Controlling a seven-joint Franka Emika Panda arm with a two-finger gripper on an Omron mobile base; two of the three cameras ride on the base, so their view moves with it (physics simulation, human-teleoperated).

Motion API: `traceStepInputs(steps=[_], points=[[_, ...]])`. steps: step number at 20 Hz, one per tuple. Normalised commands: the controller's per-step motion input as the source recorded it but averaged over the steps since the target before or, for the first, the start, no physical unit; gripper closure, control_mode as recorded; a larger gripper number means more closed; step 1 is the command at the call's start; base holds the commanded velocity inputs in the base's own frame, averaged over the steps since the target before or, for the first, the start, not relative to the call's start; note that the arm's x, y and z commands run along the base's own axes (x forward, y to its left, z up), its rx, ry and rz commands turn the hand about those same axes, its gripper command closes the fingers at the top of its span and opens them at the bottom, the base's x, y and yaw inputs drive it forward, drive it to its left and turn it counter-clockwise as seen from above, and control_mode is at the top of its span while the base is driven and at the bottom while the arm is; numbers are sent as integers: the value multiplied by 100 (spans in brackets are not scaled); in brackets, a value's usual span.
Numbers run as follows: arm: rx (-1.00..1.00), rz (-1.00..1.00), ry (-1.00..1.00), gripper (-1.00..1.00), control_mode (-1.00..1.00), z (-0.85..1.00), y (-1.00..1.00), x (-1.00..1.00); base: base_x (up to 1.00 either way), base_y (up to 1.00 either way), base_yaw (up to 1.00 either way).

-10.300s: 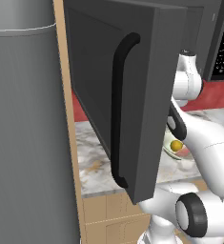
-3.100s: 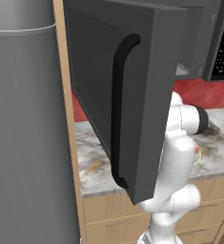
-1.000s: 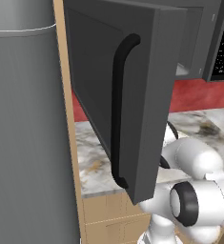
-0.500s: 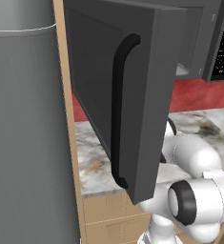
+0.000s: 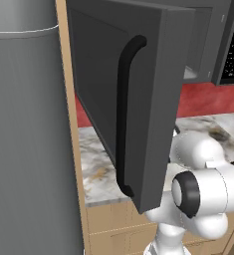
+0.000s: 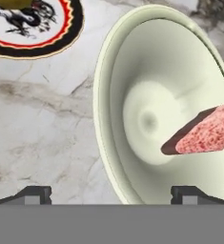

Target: Remove the pear from the bowl and place it on the small plate. Then place the bowl with only the steak in the microwave, close the door, and press the start button to microwave the steak.

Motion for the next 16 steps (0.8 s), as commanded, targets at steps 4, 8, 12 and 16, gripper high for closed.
traceStepInputs(steps=[4,8,12,16], points=[[0,0,0,-100,-100,-27,-11,0,0,0,0],[0,0,0,-100,-100,-17,-9,0,0,0,0],[0,0,0,-100,-100,-11,-7,0,0,0,0],[0,0,0,-100,-100,-9,-8,0,0,0,0]])
